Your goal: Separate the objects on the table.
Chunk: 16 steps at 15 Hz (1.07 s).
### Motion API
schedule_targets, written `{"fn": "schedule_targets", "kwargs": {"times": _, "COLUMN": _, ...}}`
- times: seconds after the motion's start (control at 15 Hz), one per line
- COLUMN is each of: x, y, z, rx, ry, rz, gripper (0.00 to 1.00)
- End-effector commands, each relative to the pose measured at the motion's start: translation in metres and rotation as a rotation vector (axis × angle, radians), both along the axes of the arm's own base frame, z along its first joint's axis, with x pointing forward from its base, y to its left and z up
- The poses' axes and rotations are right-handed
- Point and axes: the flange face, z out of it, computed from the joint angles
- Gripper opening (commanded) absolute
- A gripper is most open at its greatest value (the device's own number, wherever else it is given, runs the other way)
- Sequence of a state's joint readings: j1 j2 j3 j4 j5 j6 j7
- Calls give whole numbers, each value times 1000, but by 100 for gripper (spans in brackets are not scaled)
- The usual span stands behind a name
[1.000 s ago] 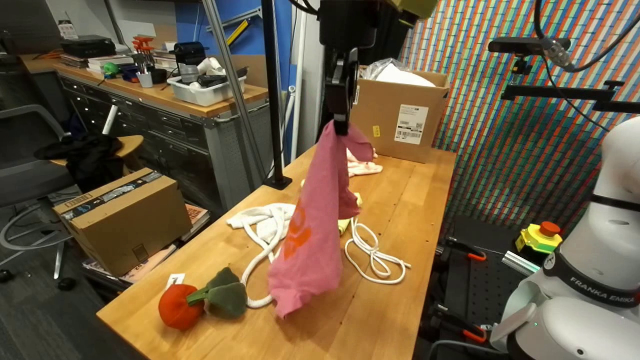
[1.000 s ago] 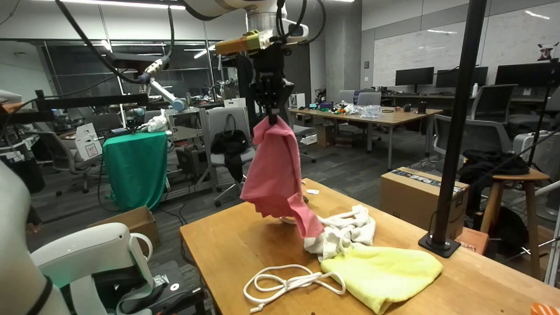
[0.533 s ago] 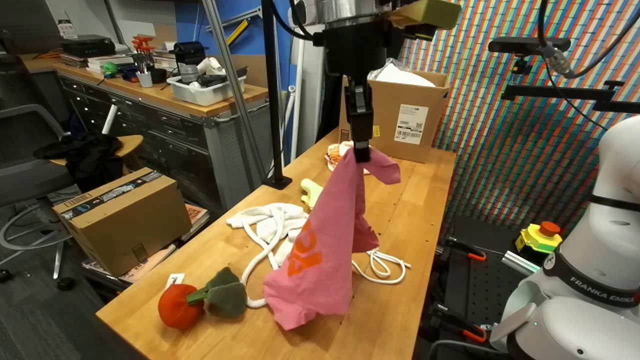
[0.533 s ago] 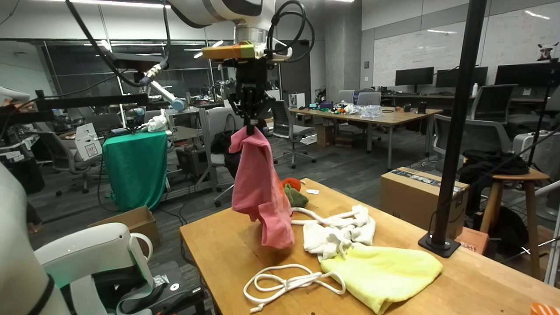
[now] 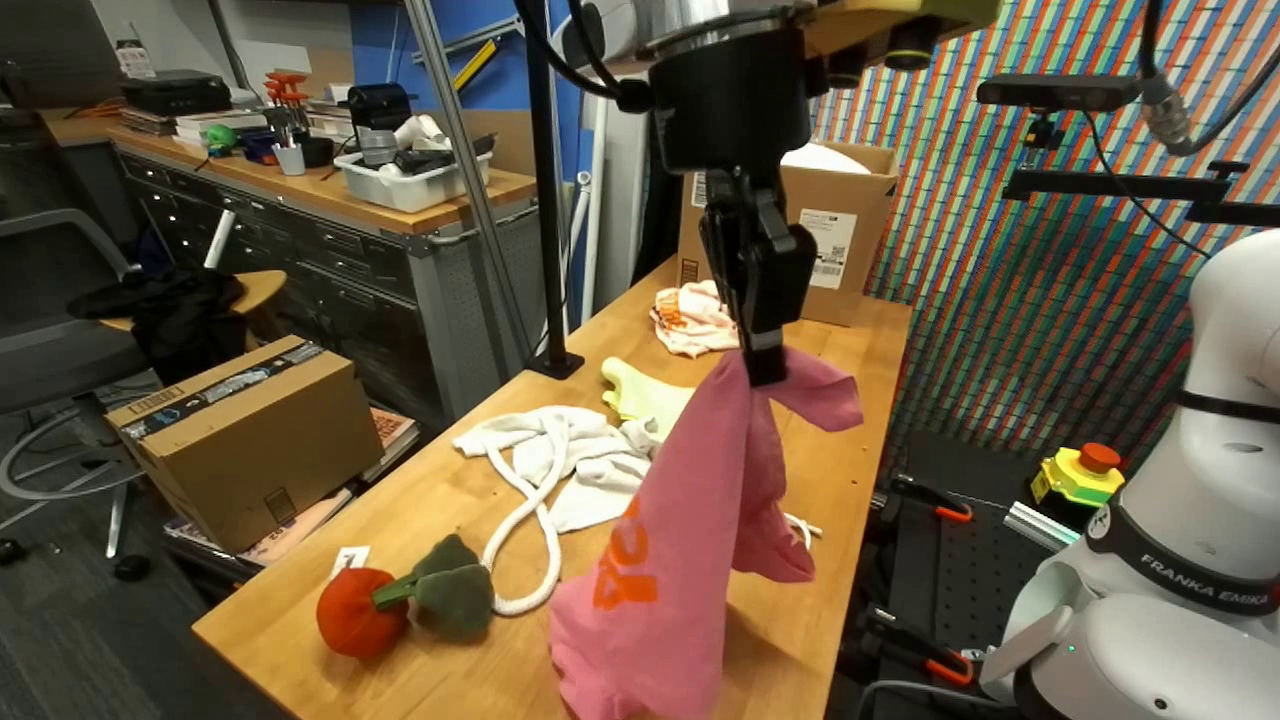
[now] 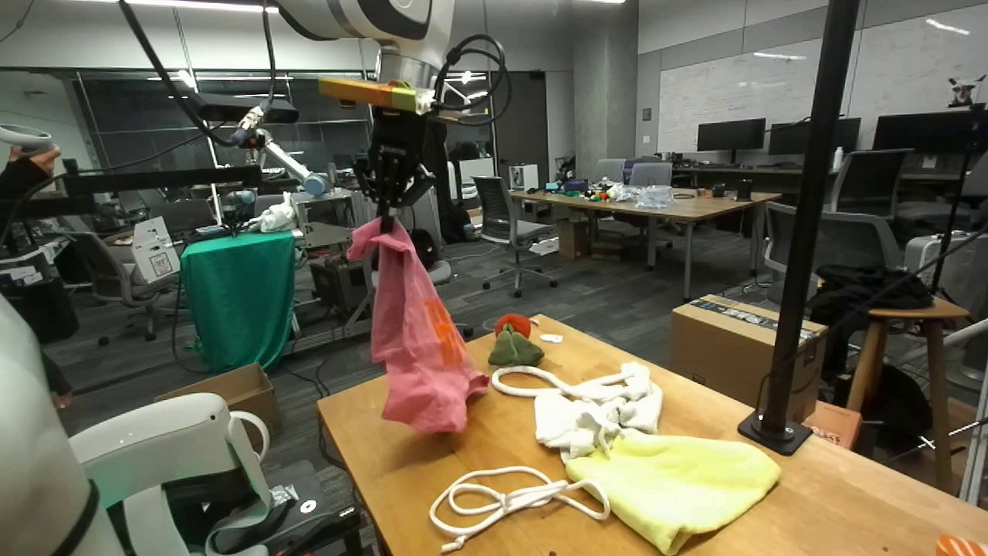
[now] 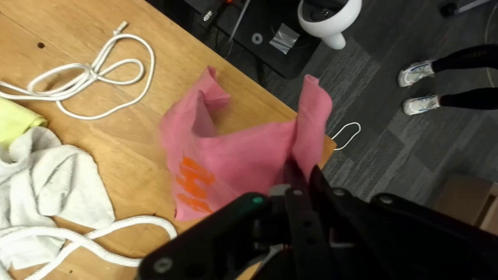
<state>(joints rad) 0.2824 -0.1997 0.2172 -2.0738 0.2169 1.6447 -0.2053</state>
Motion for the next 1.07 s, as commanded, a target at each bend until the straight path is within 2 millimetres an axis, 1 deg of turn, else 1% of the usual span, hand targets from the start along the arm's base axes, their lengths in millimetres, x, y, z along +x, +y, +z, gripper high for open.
{"fn": "schedule_targets", "kwargs": {"times": 0.0, "x": -6, "y": 17, "z": 32, "rx": 94, "ry": 33, "rz": 31, "gripper": 2}}
{"fn": "schedule_targets", "kwargs": {"times": 0.2, "x": -1, "y": 26, "z": 34, "rx": 144, "ry": 43, "rz": 9, "gripper": 2}}
{"fn": "schedule_targets", "kwargs": {"times": 0.4, "x": 6, "y": 31, "z": 24, "rx": 180, "ry": 47, "rz": -23, "gripper": 2}}
{"fn": "schedule_targets", "kwargs": {"times": 0.73, "x": 19, "y": 40, "z": -11, "rx": 217, "ry": 83, "rz": -85, "gripper": 2}}
{"fn": "schedule_targets", "kwargs": {"times": 0.87, "x": 20, "y": 43, "z": -27, "rx": 220, "ry": 98, "rz": -94, "gripper": 2}}
{"fn": "schedule_targets", "kwargs": {"times": 1.0, "x": 17, "y": 44, "z": -38, "rx": 206, "ry": 139, "rz": -86, "gripper": 2}}
